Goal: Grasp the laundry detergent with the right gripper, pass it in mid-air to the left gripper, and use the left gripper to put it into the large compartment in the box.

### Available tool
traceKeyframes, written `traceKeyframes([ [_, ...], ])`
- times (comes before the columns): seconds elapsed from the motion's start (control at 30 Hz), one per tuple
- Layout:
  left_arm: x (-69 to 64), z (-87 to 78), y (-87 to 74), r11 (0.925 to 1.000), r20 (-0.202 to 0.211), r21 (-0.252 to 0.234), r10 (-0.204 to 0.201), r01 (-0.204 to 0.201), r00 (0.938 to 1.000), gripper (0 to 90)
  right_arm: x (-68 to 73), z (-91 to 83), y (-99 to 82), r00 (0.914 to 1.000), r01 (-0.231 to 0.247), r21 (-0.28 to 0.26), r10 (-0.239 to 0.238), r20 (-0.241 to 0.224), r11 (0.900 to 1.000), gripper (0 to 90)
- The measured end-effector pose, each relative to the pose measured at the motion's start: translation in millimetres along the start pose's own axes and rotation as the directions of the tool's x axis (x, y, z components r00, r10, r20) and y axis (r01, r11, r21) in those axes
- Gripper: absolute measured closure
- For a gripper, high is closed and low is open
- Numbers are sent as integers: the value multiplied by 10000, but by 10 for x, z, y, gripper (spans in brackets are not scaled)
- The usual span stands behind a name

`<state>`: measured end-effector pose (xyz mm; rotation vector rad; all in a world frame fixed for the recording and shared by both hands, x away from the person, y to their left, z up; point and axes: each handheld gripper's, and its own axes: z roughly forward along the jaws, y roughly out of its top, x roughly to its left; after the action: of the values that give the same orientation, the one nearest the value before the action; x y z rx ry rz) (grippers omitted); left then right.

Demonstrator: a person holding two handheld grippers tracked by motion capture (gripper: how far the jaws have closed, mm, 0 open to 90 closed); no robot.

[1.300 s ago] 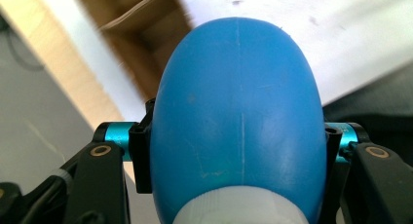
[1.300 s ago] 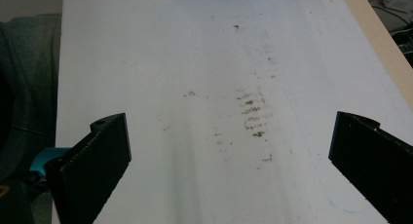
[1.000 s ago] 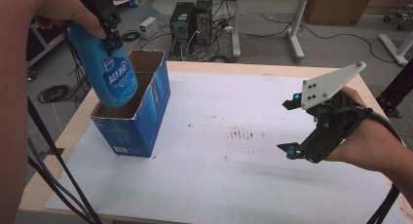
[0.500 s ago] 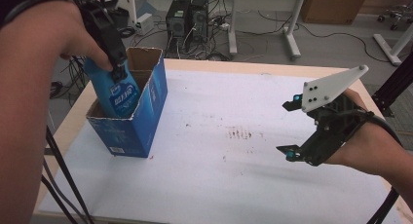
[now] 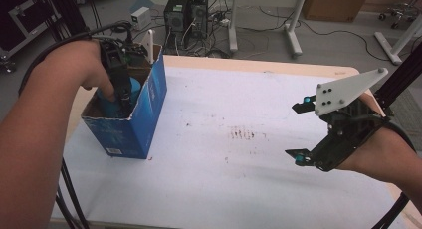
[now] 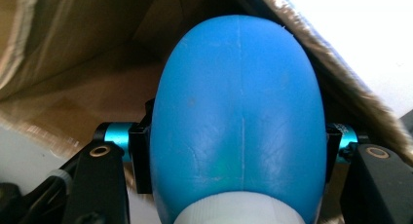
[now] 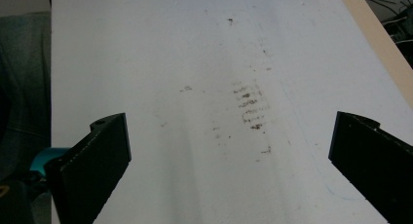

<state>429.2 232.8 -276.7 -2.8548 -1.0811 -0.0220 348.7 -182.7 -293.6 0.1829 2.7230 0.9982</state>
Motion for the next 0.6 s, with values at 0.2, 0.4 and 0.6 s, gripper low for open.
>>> traceKeyframes([
  [0.2, 29, 139, 11, 9999, 69, -92, 138, -138, 9999, 385, 20, 6, -15, 10000, -47, 70, 47, 8, 10000, 7],
  [0.4, 61, 178, 8, 9999, 179, -27, 145, -144, 9997, 383, 13, 15, -41, 9999, -108, 93, 108, 25, 9999, 7],
  [0.6, 78, 175, 20, 9999, 283, -172, 7, -2, 9996, 361, 16, 18, -40, 10000, -55, 89, 55, 43, 9999, 7],
])
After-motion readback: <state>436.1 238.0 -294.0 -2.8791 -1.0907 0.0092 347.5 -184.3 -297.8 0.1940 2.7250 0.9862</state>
